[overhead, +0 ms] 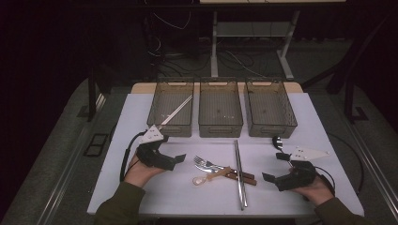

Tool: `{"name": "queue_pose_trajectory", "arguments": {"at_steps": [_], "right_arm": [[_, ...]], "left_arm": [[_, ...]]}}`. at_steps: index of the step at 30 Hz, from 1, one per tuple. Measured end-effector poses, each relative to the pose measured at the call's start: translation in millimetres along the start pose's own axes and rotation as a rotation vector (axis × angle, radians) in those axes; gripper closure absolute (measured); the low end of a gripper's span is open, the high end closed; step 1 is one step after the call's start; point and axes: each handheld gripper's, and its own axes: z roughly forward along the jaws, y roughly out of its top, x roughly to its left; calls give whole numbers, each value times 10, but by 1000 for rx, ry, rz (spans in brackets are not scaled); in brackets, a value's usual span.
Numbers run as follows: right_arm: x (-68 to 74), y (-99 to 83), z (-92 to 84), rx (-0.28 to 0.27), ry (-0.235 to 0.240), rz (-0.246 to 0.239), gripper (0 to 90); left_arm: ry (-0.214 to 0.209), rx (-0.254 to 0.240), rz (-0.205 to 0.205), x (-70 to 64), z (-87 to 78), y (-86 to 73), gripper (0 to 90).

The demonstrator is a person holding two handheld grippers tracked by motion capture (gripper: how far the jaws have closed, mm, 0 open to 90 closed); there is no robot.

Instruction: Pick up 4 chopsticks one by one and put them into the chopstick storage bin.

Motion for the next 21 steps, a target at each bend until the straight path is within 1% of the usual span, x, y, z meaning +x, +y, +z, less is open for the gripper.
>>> {"name": "queue_pose_trajectory", "arguments": {"at_steps": [2,4,7,9,15,17,19,20,21], "right_arm": [[2,0,1,1,-1,0,8],[1,0,1,1,-1,1,8],[0,-1,2,1,-2,3,8],[2,-1,3,3,-2,5,8],[-4,3,6,6,-3,11,8],[-7,13,10,8,-7,16,8],[-7,33,22,17,-11,26,9],[-9,48,29,23,-9,28,47],[-5,64,34,18,-9,26,50]], "left_arm": [[-3,-10,19,-34,-11,-43,0],[-13,-14,22,-62,-15,-89,0],[-28,-14,13,-114,-19,-157,0],[-31,-14,19,-141,-21,-193,0],[-49,7,4,-214,-51,-317,0],[-54,4,-10,-231,-52,-351,0],[-56,15,-8,-246,-48,-369,0],[-58,17,-7,-253,-43,-373,0],[-57,19,-3,-255,-41,-372,0]]}}
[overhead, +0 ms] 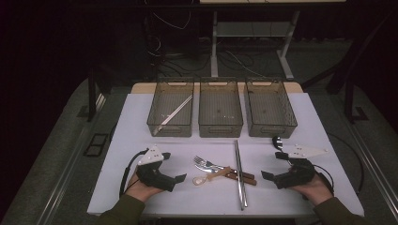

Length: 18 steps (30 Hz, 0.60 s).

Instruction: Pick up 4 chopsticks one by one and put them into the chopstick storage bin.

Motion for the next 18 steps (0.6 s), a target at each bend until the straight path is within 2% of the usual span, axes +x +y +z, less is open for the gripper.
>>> {"name": "queue_pose_trajectory", "arguments": {"at_steps": [2,5,11,15,18], "right_arm": [[2,36,24,8,-2,7,65],[15,86,55,21,-3,4,144],[30,124,144,51,-20,-1,171],[28,172,187,49,-17,11,251],[20,206,219,54,-13,2,331]], "left_arm": [[-1,1,0,1,7,1,0],[-5,0,0,7,9,1,0],[-11,7,-2,9,23,-1,0],[-11,11,-2,4,25,0,0],[-12,9,-2,7,24,0,0]]}}
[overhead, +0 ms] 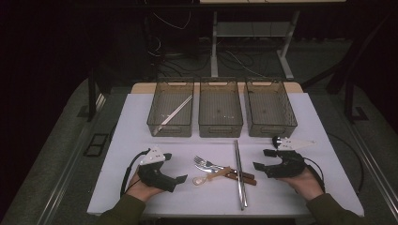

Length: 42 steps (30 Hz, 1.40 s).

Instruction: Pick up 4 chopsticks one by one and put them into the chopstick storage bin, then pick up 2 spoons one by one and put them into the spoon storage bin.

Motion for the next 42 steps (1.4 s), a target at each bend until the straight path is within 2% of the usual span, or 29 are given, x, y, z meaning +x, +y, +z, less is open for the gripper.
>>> {"name": "queue_pose_trajectory", "arguments": {"at_steps": [7,12,21,31,42], "right_arm": [[5,86,81,9,13,0,495],[11,144,183,28,7,-3,659],[6,216,359,76,5,-12,828],[-31,254,532,115,7,-13,871],[-61,259,657,148,-3,-2,871]], "left_arm": [[-3,-4,-6,1,5,-3,0],[-5,-2,-8,-1,16,-2,0],[-12,1,-4,0,29,6,0],[-14,3,-2,0,34,5,0],[-16,6,-1,0,43,6,0]]}}
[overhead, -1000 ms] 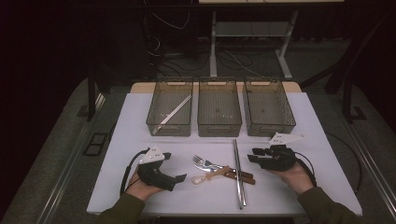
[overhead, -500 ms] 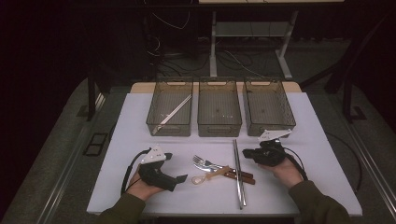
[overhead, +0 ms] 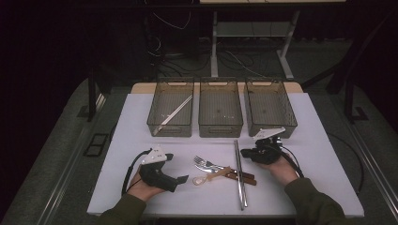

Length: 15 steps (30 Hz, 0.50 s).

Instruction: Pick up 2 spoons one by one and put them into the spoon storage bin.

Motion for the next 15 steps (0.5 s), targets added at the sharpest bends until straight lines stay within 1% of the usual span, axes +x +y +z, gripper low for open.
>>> {"name": "queue_pose_trajectory", "arguments": {"at_steps": [7,15], "right_arm": [[16,12,32,3,8,-10,871],[28,11,48,7,10,-11,871]], "left_arm": [[-1,1,0,-1,1,-1,0],[-1,4,2,-2,4,-1,0]]}}
